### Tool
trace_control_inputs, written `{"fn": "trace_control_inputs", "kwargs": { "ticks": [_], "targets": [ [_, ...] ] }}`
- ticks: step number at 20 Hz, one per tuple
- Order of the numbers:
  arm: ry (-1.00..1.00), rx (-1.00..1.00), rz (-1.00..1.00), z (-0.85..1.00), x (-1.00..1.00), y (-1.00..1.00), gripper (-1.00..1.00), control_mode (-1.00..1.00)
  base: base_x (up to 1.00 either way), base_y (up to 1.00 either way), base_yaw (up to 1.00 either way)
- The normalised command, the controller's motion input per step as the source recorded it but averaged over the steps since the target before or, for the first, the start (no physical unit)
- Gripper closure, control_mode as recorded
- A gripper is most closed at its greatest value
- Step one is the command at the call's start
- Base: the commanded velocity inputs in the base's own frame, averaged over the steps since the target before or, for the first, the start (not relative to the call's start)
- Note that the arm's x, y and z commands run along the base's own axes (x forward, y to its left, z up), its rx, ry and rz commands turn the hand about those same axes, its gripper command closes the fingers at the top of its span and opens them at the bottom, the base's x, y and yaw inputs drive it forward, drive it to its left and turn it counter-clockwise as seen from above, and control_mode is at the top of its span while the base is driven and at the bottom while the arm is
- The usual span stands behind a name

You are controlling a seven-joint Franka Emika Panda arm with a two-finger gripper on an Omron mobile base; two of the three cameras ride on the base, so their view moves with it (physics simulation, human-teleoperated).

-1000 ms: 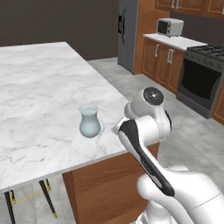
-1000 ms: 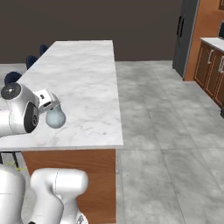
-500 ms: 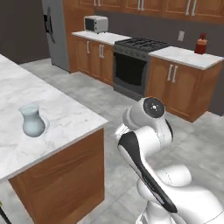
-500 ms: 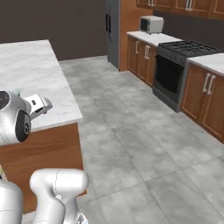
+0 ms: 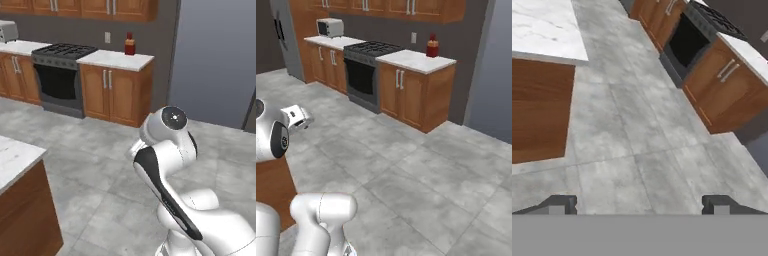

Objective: Place the pitcher and cup on the dining counter for serving.

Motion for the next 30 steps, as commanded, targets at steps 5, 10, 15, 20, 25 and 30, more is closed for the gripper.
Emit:
{"fn": "trace_control_inputs", "kwargs": {
  "ticks": [5,10,15,20,25,30],
  "targets": [
    [0.00,0.00,0.00,0.00,0.00,0.00,-1.00,1.00,-0.14,-0.52,-0.72],
    [0.00,0.00,0.00,0.00,0.00,0.00,-1.00,1.00,0.00,-0.45,-0.81],
    [0.00,0.00,0.00,0.00,0.00,0.00,-1.00,1.00,0.00,-0.39,-0.82],
    [0.00,0.00,0.00,0.00,0.00,0.00,-1.00,1.00,0.20,-0.16,-0.78],
    [0.00,0.00,0.00,0.00,0.00,0.00,-1.00,1.00,0.96,0.26,-0.57],
    [0.00,0.00,0.00,0.00,0.00,0.00,-1.00,1.00,1.00,0.77,-0.51]
  ]
}}
